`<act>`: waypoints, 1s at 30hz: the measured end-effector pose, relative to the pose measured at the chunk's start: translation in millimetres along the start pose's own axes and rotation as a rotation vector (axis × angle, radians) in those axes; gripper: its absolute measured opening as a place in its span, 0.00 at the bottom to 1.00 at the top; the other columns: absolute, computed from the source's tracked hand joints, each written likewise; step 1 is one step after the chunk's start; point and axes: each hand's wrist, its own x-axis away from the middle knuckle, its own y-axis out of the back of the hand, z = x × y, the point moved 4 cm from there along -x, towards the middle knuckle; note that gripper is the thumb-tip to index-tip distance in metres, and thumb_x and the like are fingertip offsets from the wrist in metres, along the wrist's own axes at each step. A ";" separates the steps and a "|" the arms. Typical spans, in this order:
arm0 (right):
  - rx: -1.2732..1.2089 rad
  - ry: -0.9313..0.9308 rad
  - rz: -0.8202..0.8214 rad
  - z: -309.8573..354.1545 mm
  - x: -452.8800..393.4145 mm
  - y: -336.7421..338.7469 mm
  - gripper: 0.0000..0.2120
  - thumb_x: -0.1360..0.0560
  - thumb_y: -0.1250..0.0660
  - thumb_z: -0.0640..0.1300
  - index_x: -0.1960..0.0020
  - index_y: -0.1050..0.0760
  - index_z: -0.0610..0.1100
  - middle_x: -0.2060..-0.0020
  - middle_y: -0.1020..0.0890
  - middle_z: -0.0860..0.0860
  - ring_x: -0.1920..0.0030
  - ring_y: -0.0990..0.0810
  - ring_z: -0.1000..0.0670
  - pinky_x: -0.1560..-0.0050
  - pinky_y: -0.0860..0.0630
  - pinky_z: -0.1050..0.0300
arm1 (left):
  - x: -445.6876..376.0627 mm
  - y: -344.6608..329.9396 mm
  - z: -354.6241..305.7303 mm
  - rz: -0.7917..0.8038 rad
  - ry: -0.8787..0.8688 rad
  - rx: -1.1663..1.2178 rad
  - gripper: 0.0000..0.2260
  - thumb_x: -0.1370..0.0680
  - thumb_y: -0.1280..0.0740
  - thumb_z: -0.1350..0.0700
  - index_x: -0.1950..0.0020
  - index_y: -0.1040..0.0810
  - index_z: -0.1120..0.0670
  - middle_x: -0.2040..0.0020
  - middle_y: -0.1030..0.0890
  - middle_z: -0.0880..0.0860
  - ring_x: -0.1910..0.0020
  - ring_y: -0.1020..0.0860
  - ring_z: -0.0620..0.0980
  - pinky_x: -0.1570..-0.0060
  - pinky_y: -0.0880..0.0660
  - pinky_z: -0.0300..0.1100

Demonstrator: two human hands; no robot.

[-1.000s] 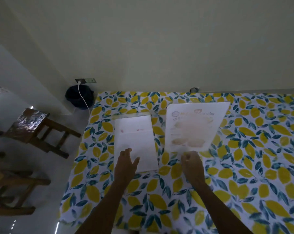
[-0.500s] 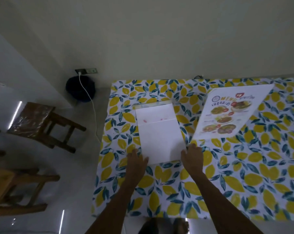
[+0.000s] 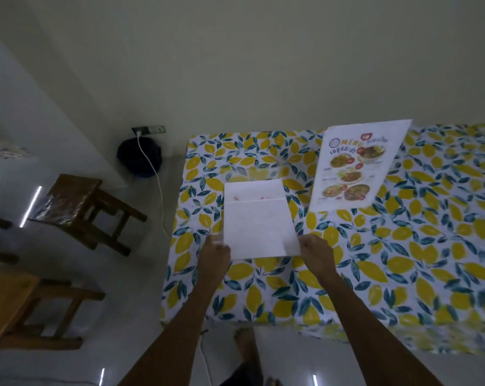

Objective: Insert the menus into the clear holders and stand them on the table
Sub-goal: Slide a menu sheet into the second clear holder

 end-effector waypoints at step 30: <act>-0.343 0.316 -0.337 104.2 -52.9 122.4 0.14 0.20 0.36 0.53 0.47 0.21 0.43 0.53 0.18 0.47 0.52 0.19 0.49 0.51 0.24 0.55 | -78.4 78.4 -115.7 -0.258 -0.459 0.237 0.09 0.20 0.33 0.51 0.46 0.19 0.56 0.51 0.18 0.52 0.51 0.20 0.47 0.53 0.25 0.40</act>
